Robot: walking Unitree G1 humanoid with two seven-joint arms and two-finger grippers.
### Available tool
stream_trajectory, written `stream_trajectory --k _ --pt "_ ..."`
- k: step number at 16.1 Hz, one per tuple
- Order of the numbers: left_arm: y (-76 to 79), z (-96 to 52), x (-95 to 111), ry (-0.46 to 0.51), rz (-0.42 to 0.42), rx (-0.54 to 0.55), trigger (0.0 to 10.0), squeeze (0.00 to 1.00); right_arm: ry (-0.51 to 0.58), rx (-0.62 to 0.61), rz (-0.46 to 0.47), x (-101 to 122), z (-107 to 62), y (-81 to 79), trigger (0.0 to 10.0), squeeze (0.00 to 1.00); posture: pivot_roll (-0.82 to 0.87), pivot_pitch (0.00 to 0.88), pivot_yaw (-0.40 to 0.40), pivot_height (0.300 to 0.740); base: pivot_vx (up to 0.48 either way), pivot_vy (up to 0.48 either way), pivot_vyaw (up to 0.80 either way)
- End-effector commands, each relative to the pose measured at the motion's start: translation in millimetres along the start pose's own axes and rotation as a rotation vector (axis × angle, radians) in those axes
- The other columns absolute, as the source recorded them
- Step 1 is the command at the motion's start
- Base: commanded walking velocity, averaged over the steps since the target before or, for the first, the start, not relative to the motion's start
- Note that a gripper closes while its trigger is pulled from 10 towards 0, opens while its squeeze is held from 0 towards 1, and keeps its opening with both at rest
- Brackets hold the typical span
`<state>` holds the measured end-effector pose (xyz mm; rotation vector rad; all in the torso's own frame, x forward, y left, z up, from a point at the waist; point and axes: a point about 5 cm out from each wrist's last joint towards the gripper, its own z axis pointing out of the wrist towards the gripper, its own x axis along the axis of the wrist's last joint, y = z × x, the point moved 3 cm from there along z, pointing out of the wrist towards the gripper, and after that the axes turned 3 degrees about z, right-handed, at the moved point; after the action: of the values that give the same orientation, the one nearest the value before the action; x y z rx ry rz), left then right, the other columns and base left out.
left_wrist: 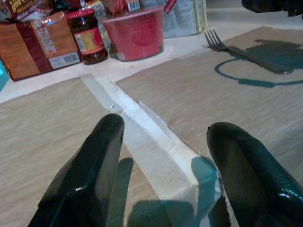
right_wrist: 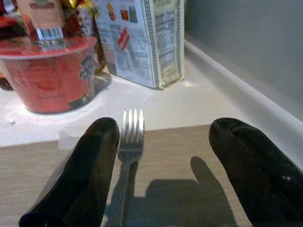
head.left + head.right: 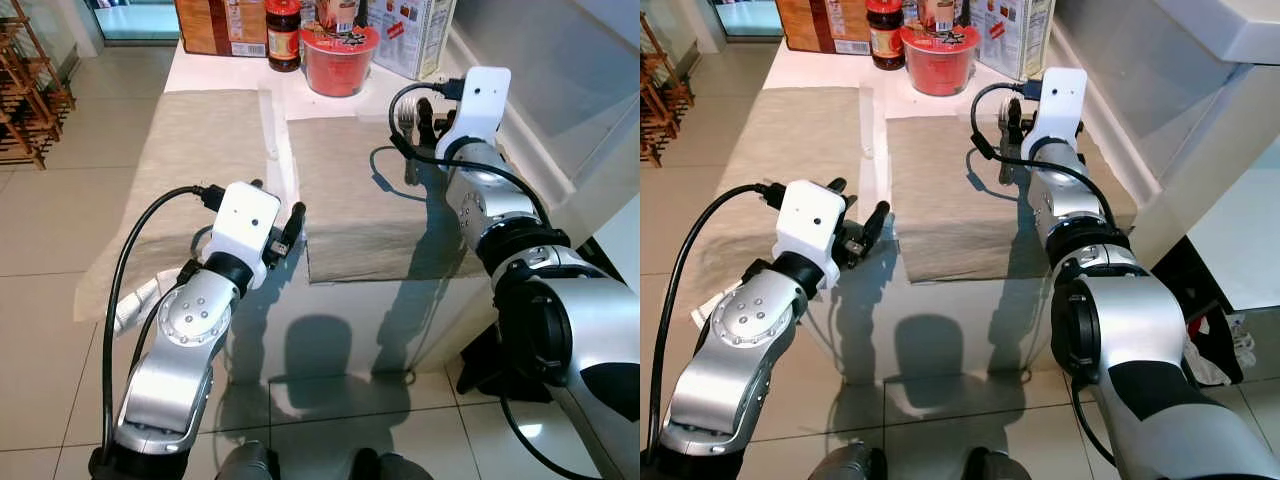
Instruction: Setting the table
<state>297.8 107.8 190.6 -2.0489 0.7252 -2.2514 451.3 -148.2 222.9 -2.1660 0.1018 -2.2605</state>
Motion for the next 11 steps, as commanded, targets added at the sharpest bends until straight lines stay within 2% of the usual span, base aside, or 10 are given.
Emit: stream_trajectory --k 1,6,8,11 --pt "-0.3 -2.5 2 0.004 0.005 0.007 10.0 0.00 -0.037 -0.019 -0.011 -10 -1.5 6.7 10.0 0.00 0.29 0.136 -0.054 0.740 0.000 0.000 0.00" --pt "-0.6 -8.0 3 -0.011 -0.002 0.023 10.0 0.00 -0.176 -0.024 -0.048 -52 -12.5 12.4 10.0 0.00 0.30 0.152 -0.061 0.740 0.000 0.000 0.00" --pt "-0.6 -9.2 4 -0.014 -0.005 0.028 10.0 0.00 -0.253 -0.024 -0.089 -77 -21.5 16.6 10.0 0.00 0.30 0.163 -0.062 0.740 0.000 0.000 0.00" --pt "-0.8 -10.1 4 -0.020 -0.006 0.030 10.0 0.00 -0.268 0.000 -0.137 -86 -25.5 15.0 10.0 0.00 0.30 0.166 -0.060 0.740 0.000 0.000 0.00"
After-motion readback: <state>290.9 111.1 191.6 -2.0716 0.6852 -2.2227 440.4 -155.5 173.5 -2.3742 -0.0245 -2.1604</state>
